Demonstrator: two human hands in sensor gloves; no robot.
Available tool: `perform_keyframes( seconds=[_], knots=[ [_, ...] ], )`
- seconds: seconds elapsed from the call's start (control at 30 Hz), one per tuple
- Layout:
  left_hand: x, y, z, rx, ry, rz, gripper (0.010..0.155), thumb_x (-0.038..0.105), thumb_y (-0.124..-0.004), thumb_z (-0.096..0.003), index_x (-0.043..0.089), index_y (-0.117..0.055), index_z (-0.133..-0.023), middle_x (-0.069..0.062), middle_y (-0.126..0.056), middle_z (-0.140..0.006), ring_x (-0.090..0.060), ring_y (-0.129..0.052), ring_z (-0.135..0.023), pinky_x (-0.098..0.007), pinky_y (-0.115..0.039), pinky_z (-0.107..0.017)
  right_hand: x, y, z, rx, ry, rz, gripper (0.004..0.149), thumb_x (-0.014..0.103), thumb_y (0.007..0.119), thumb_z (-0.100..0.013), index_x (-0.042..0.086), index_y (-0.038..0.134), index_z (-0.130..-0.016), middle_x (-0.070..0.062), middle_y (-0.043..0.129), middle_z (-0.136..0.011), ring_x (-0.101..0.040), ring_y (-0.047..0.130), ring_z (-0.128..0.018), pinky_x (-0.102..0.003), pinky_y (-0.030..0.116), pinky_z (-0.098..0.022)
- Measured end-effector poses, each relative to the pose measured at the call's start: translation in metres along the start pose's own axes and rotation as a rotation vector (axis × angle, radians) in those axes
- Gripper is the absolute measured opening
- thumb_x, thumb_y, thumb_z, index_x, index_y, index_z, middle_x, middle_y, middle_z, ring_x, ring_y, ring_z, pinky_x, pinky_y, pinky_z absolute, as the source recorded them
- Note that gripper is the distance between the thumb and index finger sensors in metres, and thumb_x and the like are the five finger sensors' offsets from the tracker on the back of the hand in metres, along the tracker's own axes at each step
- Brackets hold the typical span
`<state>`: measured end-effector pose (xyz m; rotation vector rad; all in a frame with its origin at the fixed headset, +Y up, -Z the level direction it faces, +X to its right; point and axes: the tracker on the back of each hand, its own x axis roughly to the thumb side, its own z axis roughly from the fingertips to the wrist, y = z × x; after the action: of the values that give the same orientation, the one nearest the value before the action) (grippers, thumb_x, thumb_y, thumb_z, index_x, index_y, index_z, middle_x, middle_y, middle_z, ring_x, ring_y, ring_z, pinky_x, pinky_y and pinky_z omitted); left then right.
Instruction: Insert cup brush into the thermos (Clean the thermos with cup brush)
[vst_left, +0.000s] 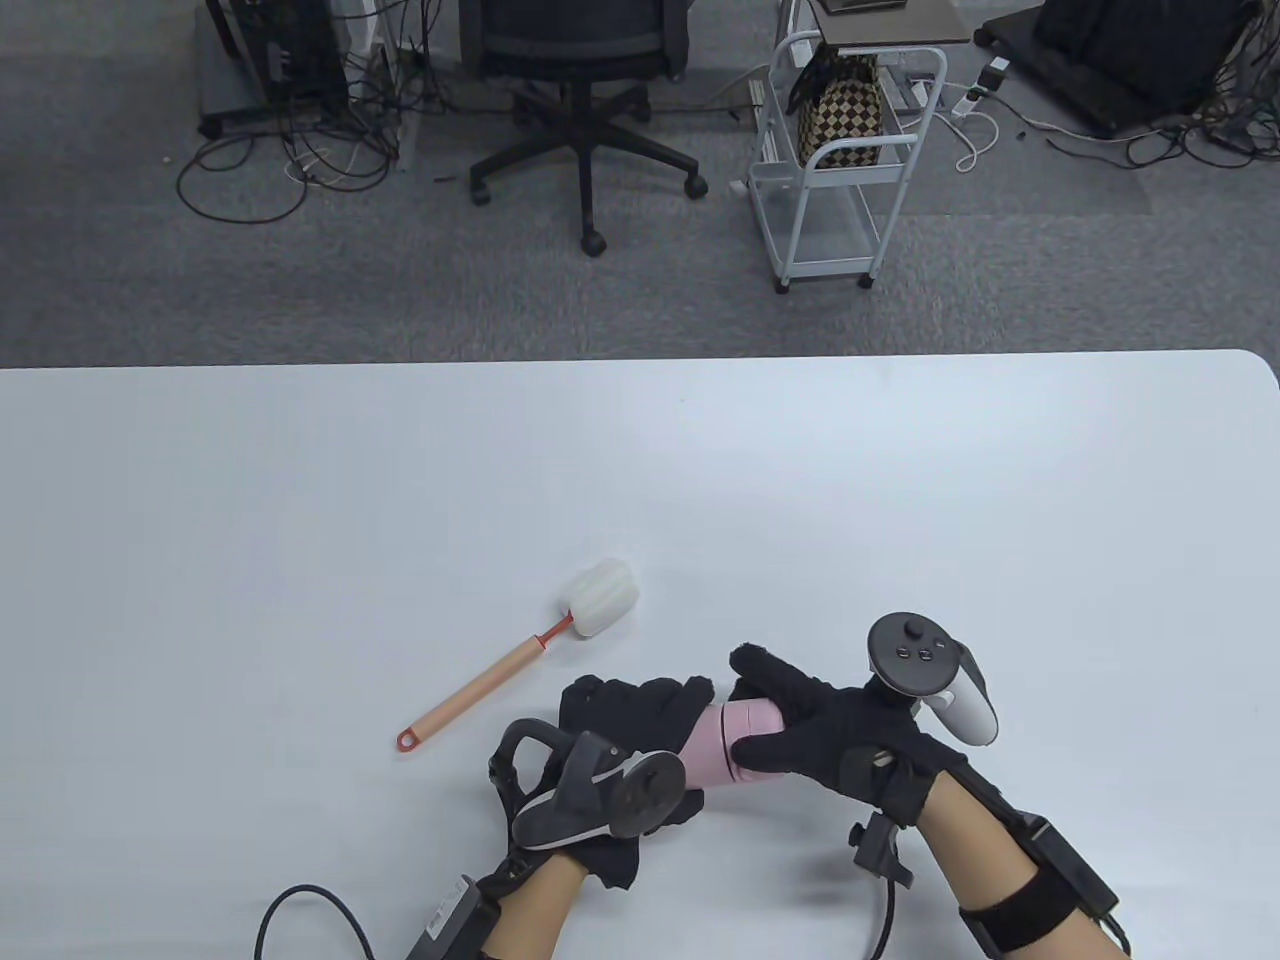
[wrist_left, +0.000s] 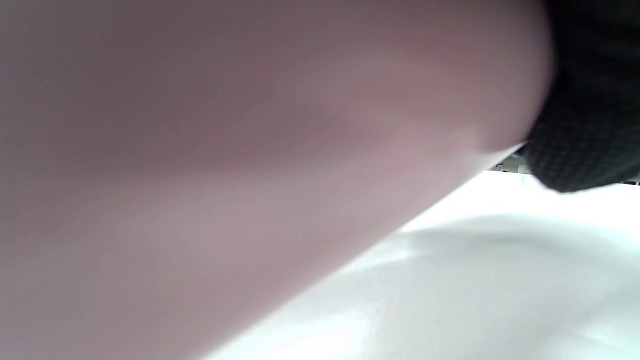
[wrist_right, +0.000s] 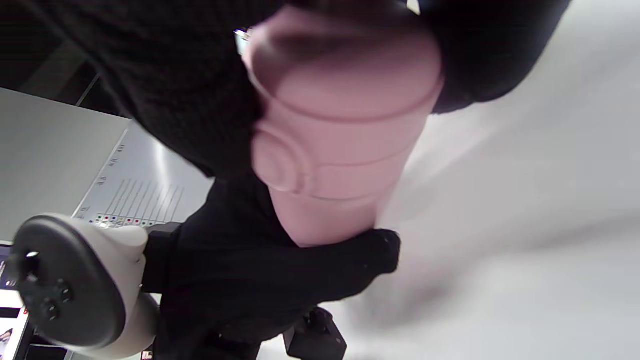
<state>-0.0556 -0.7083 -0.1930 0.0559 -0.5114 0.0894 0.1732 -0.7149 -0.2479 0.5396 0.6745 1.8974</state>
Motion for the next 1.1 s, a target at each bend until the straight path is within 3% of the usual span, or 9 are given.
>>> perform_keyframes(
  seconds=[0.23,0.47,0.7,0.87,0.97,1.1],
  knots=[
    [-0.012,-0.003,-0.002,-0.020,0.026,0.126,0.109,0.076,-0.091,-0.0223,0.030,-0.049,-0.112,-0.006,-0.060,-0.116,-0.038,-0.074,-0.096,-0.060,-0.066,-0.068,0.012,-0.005,0.006,-0.071,-0.218,0.101,0.085,0.022,0.106,-0.048,0.014,0.049,-0.112,-0.022,0.053,-0.112,-0.055,0.070,-0.090,-0.061,0.070,-0.066],
    [-0.009,0.002,-0.001,-0.018,0.017,0.150,0.109,0.077,-0.090,-0.0228,0.030,-0.049,-0.112,-0.007,-0.061,-0.115,-0.039,-0.074,-0.095,-0.060,-0.067,-0.067,0.022,-0.012,0.013,-0.039,-0.376,0.242,0.078,0.020,0.108,-0.046,0.020,0.060,-0.108,-0.014,0.057,-0.113,-0.055,0.072,-0.092,-0.061,0.072,-0.067],
    [-0.010,-0.001,-0.003,-0.092,-0.008,0.224,0.109,0.077,-0.089,-0.0231,0.030,-0.049,-0.112,-0.007,-0.062,-0.116,-0.039,-0.075,-0.094,-0.060,-0.068,-0.067,0.024,-0.015,0.015,0.031,-0.402,0.268,0.076,0.017,0.110,-0.044,0.025,0.065,-0.105,-0.002,0.061,-0.112,-0.050,0.069,-0.096,-0.059,0.068,-0.070],
    [-0.025,-0.010,-0.004,-0.224,-0.034,0.415,0.108,0.078,-0.089,-0.0254,0.027,-0.050,-0.112,-0.010,-0.063,-0.115,-0.039,-0.077,-0.093,-0.059,-0.069,-0.067,0.034,-0.017,0.022,0.030,-0.421,0.351,0.080,0.015,0.111,-0.042,0.028,0.064,-0.105,-0.001,0.061,-0.113,-0.050,0.065,-0.098,-0.060,0.064,-0.072],
    [-0.036,-0.012,-0.004,-0.200,-0.017,0.487,0.108,0.077,-0.089,-0.0258,0.027,-0.049,-0.112,-0.010,-0.062,-0.115,-0.040,-0.076,-0.094,-0.060,-0.068,-0.067,0.032,-0.031,0.027,-0.039,-0.395,0.319,0.083,0.020,0.110,-0.042,0.027,0.060,-0.108,-0.004,0.058,-0.115,-0.053,0.064,-0.097,-0.061,0.066,-0.069],
    [-0.048,-0.009,-0.001,-0.097,0.024,0.553,0.107,0.076,-0.089,-0.0265,0.027,-0.047,-0.113,-0.009,-0.060,-0.116,-0.040,-0.075,-0.095,-0.059,-0.068,-0.067,0.014,-0.059,0.033,-0.154,-0.261,0.319,0.082,0.026,0.108,-0.045,0.022,0.058,-0.110,-0.015,0.056,-0.116,-0.059,0.065,-0.093,-0.063,0.066,-0.067]
  ],
)
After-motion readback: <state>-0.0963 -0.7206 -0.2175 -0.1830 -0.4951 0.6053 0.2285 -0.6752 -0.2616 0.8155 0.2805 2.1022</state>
